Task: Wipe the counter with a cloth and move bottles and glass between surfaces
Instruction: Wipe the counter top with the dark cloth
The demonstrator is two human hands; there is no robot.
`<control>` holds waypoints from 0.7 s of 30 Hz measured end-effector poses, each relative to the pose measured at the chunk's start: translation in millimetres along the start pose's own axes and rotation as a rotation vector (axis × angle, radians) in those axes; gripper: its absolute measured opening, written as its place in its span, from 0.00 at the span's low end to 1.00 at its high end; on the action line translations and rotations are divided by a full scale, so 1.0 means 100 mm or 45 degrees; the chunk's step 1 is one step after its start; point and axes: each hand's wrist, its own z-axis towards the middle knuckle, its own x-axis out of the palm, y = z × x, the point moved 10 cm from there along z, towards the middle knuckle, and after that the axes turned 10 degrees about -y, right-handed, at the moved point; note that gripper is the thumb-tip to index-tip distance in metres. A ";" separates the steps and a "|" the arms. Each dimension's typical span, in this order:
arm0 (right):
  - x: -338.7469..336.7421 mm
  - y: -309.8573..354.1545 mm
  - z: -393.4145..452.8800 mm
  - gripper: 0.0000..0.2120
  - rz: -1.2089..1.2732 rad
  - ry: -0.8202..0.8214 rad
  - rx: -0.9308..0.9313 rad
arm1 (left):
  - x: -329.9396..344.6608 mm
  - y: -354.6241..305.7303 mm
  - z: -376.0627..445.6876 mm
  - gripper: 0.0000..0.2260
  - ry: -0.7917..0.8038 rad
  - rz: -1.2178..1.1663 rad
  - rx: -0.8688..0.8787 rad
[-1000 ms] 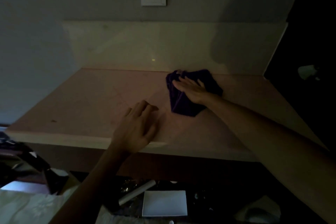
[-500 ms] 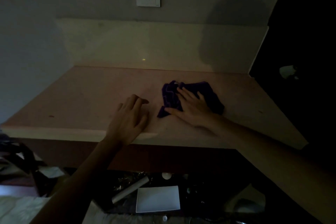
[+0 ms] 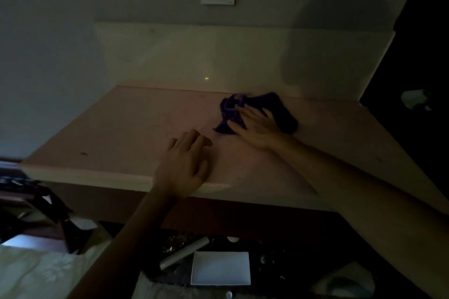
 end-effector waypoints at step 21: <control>0.26 0.67 0.80 0.44 -0.007 0.062 -0.151 | -0.27 0.92 -0.29 0.19 0.101 0.214 0.037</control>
